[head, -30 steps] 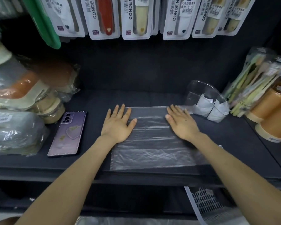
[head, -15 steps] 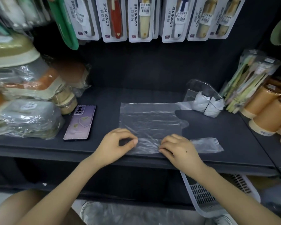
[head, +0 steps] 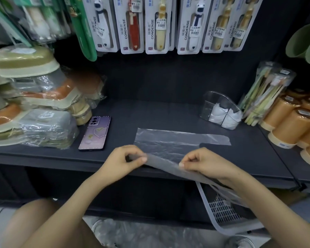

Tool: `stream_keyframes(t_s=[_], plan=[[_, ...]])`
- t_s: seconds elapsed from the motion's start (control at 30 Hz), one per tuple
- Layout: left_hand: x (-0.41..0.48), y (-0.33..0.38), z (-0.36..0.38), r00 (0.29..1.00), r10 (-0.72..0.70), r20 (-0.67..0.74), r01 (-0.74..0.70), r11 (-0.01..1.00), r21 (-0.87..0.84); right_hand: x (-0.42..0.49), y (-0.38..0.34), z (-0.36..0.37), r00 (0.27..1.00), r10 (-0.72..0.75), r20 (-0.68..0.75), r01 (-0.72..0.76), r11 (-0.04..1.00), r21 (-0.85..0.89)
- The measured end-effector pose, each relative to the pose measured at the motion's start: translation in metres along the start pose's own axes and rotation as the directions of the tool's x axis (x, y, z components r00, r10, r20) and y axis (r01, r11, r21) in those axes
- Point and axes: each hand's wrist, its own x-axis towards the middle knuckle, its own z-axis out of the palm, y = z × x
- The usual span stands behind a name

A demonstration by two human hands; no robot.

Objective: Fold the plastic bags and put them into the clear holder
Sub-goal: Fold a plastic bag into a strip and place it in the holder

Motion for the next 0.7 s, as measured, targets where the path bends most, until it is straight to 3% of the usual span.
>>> stream_keyframes(t_s=[0.1, 0.2, 0.3, 0.47, 0.53, 0.7], plan=[[0.012, -0.001, 0.002, 0.987, -0.155, -0.04, 0.152, 0.985, -0.084, 0.005, -0.004, -0.007, 0.999, 0.019, -0.029, -0.019, 1.0, 0.009], [0.021, -0.004, 0.005, 0.977, -0.209, -0.046, 0.204, 0.975, -0.082, 0.005, -0.002, -0.018, 0.999, -0.001, -0.046, 0.003, 0.999, 0.032], [0.029, -0.005, 0.006, 0.961, -0.274, -0.042, 0.267, 0.955, -0.133, 0.013, -0.001, -0.03, 1.0, -0.017, -0.002, 0.016, 0.994, -0.104], [0.038, -0.006, -0.001, 0.933, -0.36, -0.01, 0.351, 0.915, -0.198, 0.044, -0.007, -0.043, 0.994, -0.048, -0.1, 0.022, 0.969, -0.247], [0.042, -0.01, -0.008, 0.924, -0.377, -0.059, 0.367, 0.92, -0.14, 0.062, -0.008, -0.046, 0.985, -0.078, -0.153, 0.031, 0.958, -0.286], [0.06, -0.015, -0.009, 0.891, -0.437, -0.126, 0.441, 0.897, 0.006, 0.102, 0.004, -0.047, 0.973, 0.008, -0.229, -0.118, 0.874, -0.471]])
